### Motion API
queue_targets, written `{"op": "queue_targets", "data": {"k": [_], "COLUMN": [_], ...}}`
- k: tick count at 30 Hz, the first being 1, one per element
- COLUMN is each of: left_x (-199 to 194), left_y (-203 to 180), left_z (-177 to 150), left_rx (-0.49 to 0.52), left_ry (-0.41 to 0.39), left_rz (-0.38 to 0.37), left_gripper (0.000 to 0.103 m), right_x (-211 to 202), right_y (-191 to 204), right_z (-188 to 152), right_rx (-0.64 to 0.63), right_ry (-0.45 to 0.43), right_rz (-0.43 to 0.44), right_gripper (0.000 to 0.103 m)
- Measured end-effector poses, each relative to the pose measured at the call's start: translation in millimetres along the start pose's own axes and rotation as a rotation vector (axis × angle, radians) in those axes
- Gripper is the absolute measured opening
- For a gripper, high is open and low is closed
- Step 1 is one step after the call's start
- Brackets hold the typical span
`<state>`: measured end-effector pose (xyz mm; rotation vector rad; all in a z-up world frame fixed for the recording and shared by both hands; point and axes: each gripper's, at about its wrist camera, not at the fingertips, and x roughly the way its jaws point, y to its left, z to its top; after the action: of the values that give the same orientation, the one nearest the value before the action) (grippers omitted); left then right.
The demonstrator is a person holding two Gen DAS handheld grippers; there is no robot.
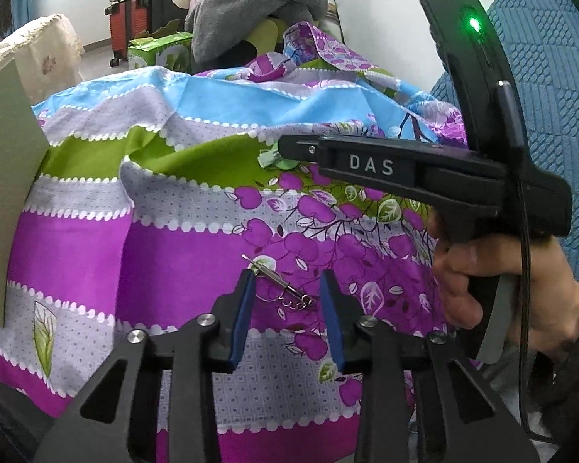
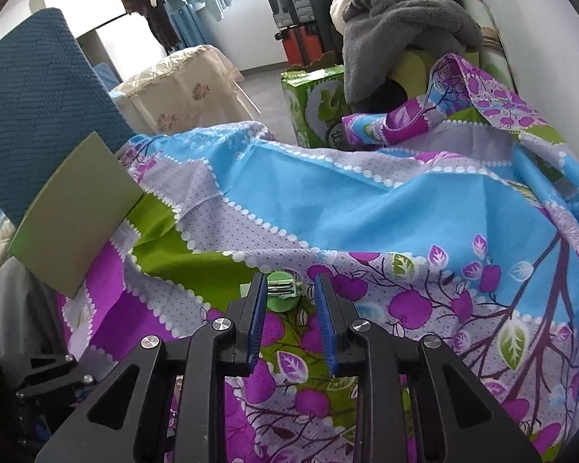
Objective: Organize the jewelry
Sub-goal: 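Grasp the silver safety pin with the left tool while the right tool grasps the green hair clip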
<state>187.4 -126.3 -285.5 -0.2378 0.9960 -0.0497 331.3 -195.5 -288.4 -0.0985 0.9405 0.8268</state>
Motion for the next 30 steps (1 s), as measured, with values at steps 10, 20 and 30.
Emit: {"op": "queue_targets", "data": {"k": [10, 20, 30], "left_x": [5, 8, 2], "left_y": [-3, -6, -2], "left_z": [-1, -1, 1], "left_rx": [0.03, 0.058, 0.049], "left_ry": [0.0, 0.006, 0.01], "left_rz": [0.04, 0.045, 0.034], "left_gripper": [0.012, 0.004, 0.004], "right_x": [6, 0, -8], "right_y": [2, 15, 20], "right_z": [1, 0, -2], "right_rx": [-0.013, -0.068, -0.067], "right_ry": [0.01, -0.017, -0.027], "right_rz": [0.019, 0.008, -0.006], "right_gripper": [0.022, 0.01, 0.007]}}
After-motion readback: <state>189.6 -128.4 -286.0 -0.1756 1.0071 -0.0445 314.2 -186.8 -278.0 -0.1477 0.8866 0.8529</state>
